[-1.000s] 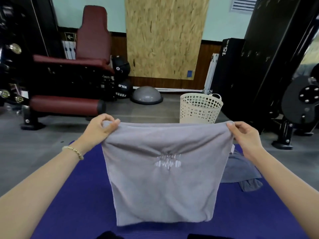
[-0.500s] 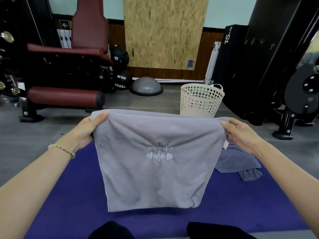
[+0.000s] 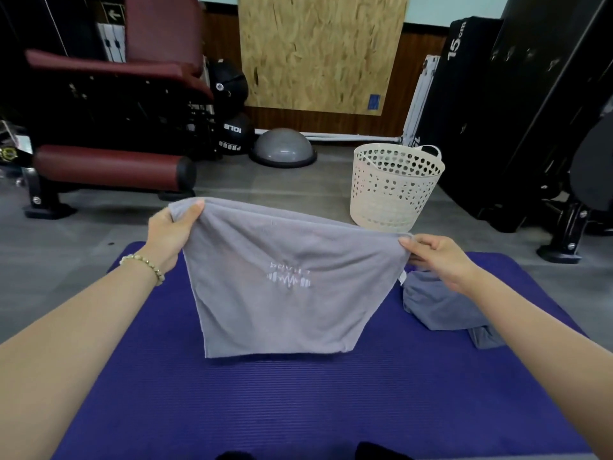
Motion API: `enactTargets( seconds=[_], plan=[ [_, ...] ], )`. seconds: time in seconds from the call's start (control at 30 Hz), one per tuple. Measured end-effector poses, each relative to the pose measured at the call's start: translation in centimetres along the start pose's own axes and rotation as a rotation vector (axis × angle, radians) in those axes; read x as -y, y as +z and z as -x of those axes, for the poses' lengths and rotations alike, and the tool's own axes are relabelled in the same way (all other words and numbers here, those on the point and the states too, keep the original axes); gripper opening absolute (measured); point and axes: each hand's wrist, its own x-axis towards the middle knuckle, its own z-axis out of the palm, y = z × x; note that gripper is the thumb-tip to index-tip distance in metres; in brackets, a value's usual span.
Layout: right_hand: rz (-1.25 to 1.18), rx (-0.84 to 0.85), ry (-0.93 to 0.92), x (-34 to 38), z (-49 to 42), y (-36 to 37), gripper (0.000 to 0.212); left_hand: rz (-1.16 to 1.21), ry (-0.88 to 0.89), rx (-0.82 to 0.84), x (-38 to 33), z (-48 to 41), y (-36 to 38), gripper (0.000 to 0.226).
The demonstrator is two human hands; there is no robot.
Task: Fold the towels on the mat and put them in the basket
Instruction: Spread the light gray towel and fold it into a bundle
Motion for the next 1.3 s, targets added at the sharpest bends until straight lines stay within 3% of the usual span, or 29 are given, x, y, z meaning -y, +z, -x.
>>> enactTargets(
  seconds=[0.13,0.27,0.43,0.57,0.73,1.1,1.23,1.3],
  plan=[
    [-0.235,-0.058,-0.011,0.4,-1.4,-0.1,0.053,-0.022,0.088,0.042,-1.9,-0.9,1.2,0.009],
    [-0.285,-0.062,0.076,-3.4,-2.0,-0.4,0.036,-0.071,0.040,0.155,0.6,-0.3,1.5,0.011],
    [-0.175,-0.083,0.256,-12.2,0.0,0.6,0.029,-0.233,-0.234,0.333,10.1,3.7,0.9,0.009],
    [-0.056,-0.027,0.423,-18.5,1.8,2.3,0.035,-0.355,-0.485,0.401,18.0,6.0,-0.5,0.021],
    [0.079,-0.003,0.543,-25.4,1.8,5.2,0.036,-0.476,-0.616,0.412,25.1,6.9,-0.9,0.030],
    [0.177,0.012,0.692,-36.1,-3.9,8.3,0.022,-0.662,-0.579,0.483,36.8,3.4,2.2,0.045],
    [0.537,0.040,0.580,-38.7,-7.1,9.5,0.013,-0.794,-0.504,0.532,40.3,1.2,3.2,0.016],
    [0.572,0.039,0.505,-39.4,-8.9,10.6,0.015,-0.790,-0.501,0.495,41.2,0.2,4.0,0.027]
  ],
)
